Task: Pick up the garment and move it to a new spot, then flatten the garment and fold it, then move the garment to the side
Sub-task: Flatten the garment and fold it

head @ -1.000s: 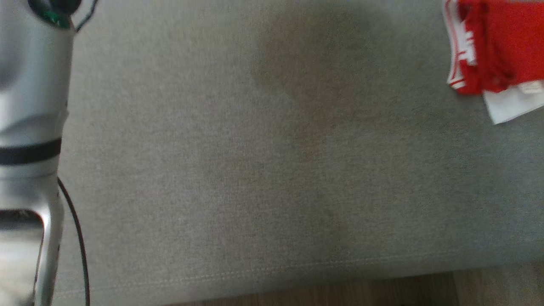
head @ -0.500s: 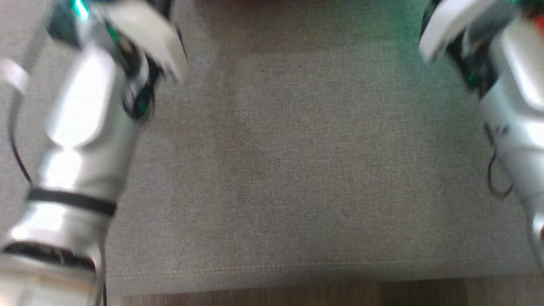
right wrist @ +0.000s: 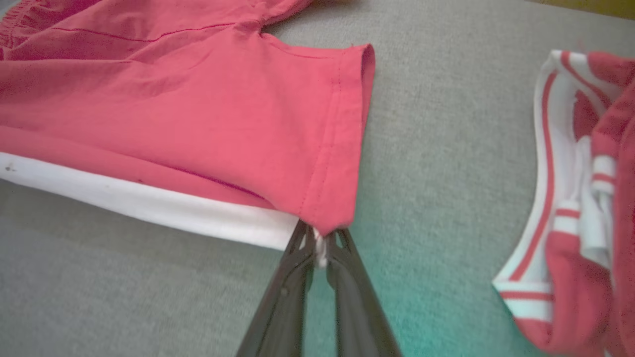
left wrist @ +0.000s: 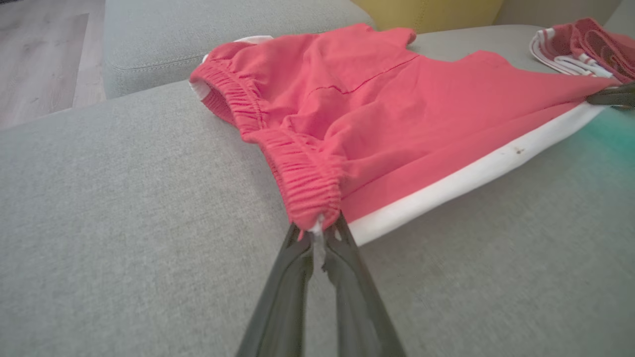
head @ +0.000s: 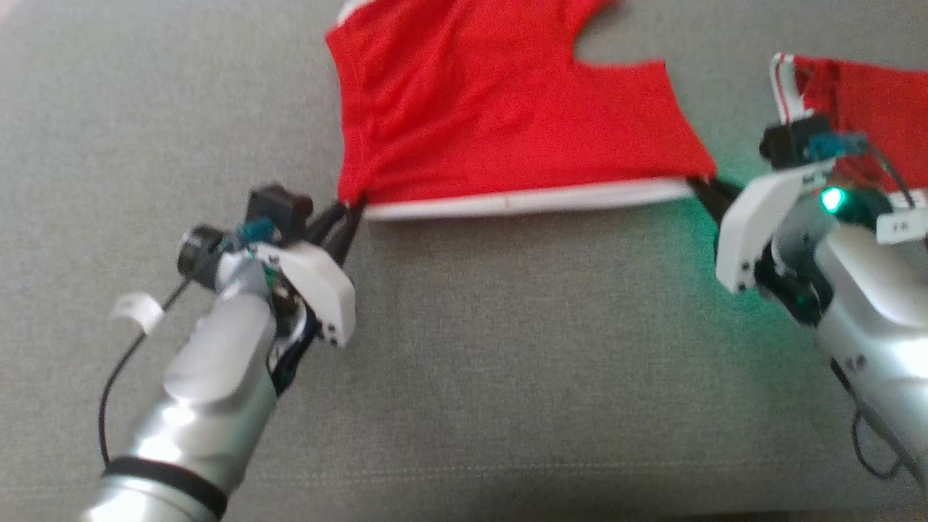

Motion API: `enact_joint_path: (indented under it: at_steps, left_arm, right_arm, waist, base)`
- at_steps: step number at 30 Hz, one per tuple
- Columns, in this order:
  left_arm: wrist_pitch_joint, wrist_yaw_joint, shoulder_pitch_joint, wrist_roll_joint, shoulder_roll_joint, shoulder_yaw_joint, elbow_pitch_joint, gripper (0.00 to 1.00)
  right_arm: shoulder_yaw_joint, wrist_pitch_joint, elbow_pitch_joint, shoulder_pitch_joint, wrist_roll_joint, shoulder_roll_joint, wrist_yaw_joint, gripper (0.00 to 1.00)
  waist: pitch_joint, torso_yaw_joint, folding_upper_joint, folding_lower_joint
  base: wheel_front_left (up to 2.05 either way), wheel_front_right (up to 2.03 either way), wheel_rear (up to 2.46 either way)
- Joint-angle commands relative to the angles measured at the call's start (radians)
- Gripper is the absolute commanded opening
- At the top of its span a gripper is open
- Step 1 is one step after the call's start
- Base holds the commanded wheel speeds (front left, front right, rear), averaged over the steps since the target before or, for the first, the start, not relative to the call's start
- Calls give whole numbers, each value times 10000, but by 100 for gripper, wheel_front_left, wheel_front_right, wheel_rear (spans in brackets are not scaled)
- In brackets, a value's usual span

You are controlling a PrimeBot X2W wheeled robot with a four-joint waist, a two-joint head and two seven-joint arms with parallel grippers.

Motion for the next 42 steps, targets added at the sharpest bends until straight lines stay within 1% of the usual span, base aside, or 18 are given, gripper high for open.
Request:
enact_joint_path:
  at_steps: [1, 9, 12, 13, 18, 21, 24, 25, 27, 30, 33, 37, 42]
  left_arm:
    - [-162, 42, 1, -59, 450, 291, -111, 0]
    - [-326, 40, 1065, -139, 413, -38, -275, 0]
    - [-230, 34, 1520, -196, 414, -275, -394, 0]
    - [-230, 34, 1520, -196, 414, -275, -394, 0]
    - [107, 25, 2340, -451, 477, -627, -868, 0]
    - [486, 21, 2923, -702, 576, -904, -1366, 0]
    - [1083, 19, 3545, -1104, 781, -1345, -2129, 0]
    - [1494, 18, 3896, -1354, 1040, -1614, -2751, 0]
    - [1834, 18, 4214, -1559, 1320, -1746, -3381, 0]
    - [2352, 17, 4682, -1655, 1712, -1967, -4290, 0]
    - [2702, 133, 4968, -1741, 1998, -2000, -5168, 0]
    - [2880, 409, 4865, -1814, 2190, -1764, -6086, 0]
    - [2969, 624, 4267, -1861, 2126, -1432, -6833, 0]
  right_arm:
    - [159, 177, -218, 355, 256, -522, 63, 0]
    - [939, 895, -677, 1336, 879, -1568, 63, 0]
    - [1170, 1168, -979, 1636, 1158, -1937, 63, 0]
    - [1170, 1168, -979, 1636, 1158, -1937, 63, 0]
    - [1515, 1811, -1583, 2154, 1683, -2561, 63, 0]
    - [1685, 2297, -2114, 2531, 2107, -2998, 63, 0]
    - [1774, 2901, -2668, 2904, 2485, -3493, 63, 0]
    - [1838, 3390, -3097, 3161, 2738, -3866, 63, 0]
    - [1865, 3862, -3655, 3405, 3023, -4246, 63, 0]
    - [1787, 4516, -4405, 3716, 3323, -4873, 63, 0]
    - [1488, 4795, -4973, 3845, 3374, -5301, 63, 0]
    - [825, 4835, -5413, 3726, 3338, -5402, 63, 0]
    - [-69, 5090, -5780, 3139, 3206, -5251, 63, 0]
  waist:
    - [-509, 18, -1, 1]
    - [-1341, -96, -1, 1]
    - [-1708, -154, -1, 1]
    - [-1708, -154, -1, 1]
    - [-2286, -183, -1, 1]
    - [-2613, -168, -1, 1]
    - [-2851, -151, -1, 1]
    - [-2946, -128, -1, 1]
    - [-3013, -103, -1, 1]
    - [-3050, -62, -1, 1]
    - [-2988, 20, -1, 1]
    - [-2799, 234, -1, 1]
    - [-2246, 609, -1, 1]
  base:
    - [0, 0, 0]
    - [0, 0, 0]
    - [0, 0, 0]
    - [0, 0, 0]
    - [0, 0, 0]
    - [0, 0, 0]
    - [0, 0, 0]
    - [0, 0, 0]
    - [0, 0, 0]
    - [0, 0, 0]
    - [0, 0, 0]
    - [0, 0, 0]
    - [0, 0, 0]
